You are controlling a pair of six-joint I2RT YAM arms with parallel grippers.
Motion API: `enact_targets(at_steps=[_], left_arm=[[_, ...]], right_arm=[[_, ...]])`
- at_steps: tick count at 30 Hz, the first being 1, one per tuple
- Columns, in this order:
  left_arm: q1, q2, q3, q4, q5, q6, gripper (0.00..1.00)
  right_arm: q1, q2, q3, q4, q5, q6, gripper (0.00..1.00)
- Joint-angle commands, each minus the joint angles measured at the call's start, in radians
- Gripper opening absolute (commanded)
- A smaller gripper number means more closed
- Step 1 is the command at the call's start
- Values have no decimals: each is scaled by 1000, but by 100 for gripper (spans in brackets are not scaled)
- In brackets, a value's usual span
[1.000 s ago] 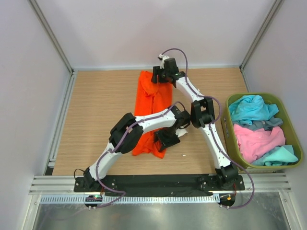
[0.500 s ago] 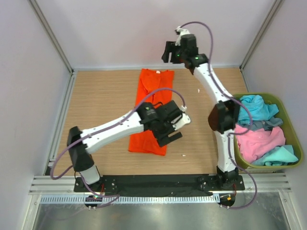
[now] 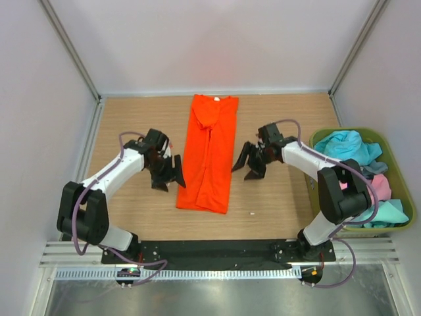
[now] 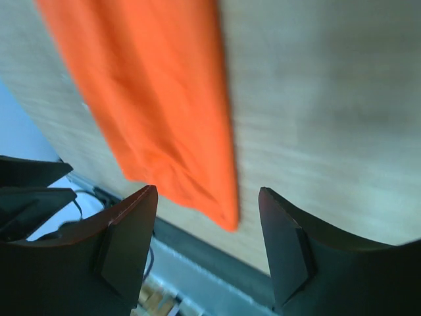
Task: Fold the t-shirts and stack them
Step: Fold the tshirt
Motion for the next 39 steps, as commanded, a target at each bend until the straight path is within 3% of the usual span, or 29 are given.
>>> enact_targets(at_steps=[1,6,10,20,33,36,39], left_arm=[[-12,-69,-121,136,213,-205,72],[-11,-87,-331,295,256,-303,69],[-6,-98,-403,367,238,-343,68],[76,-27,-345,343,183,-276,64],[81,78,-342,312,150,-247,60],[83,80,-354,314,158,-253,55],[83,77,-366,315,178,-261,41]], right_arm=[[10,-81,-85,42,-129,133,68],[54,-75,-275,122,-185,202,65],[110,-74,-374,240,-213,280,64],[200,-38,-487,458,-225,417,60],[209,20,-489,463,-208,422,50],[217,29,-484,446,-208,425,44],[220,37,-477,455,-210,426,38]])
